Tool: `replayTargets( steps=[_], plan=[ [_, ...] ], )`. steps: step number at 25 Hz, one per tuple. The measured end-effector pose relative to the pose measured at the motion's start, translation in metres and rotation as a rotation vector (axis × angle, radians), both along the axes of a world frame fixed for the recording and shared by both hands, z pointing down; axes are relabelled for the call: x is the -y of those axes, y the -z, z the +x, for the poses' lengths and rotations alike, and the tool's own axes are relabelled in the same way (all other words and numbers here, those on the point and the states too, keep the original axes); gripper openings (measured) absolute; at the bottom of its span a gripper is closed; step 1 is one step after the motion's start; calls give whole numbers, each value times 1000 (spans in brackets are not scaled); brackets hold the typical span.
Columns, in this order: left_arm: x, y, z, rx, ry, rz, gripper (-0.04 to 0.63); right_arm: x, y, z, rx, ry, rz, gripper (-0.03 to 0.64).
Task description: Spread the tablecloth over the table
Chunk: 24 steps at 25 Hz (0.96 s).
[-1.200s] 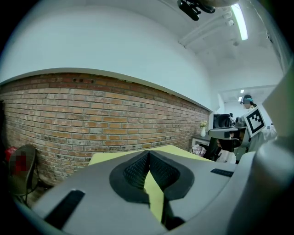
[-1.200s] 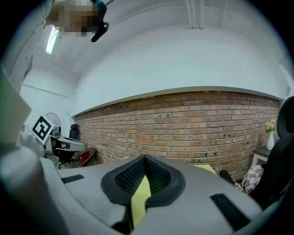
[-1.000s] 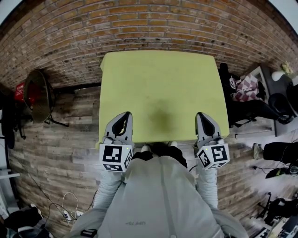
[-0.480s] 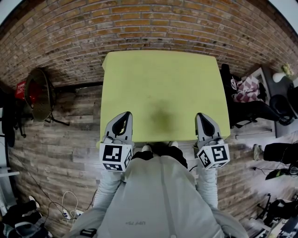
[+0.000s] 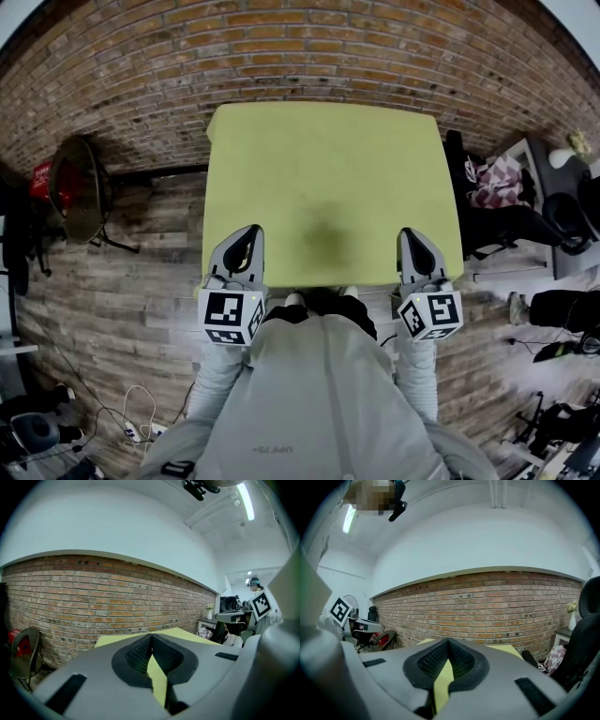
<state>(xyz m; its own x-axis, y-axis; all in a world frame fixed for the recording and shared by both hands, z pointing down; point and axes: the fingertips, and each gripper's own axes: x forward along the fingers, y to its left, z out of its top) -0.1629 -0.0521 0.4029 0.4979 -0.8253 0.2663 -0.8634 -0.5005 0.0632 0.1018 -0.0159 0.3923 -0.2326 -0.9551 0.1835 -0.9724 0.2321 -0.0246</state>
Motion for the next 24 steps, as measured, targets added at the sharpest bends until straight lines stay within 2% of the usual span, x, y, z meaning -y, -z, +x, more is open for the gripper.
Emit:
replayTargets(
  steps=[24],
  plan=[
    [5, -7, -16, 11, 9, -14, 25, 9, 2, -16, -20, 27, 9, 21]
  ],
)
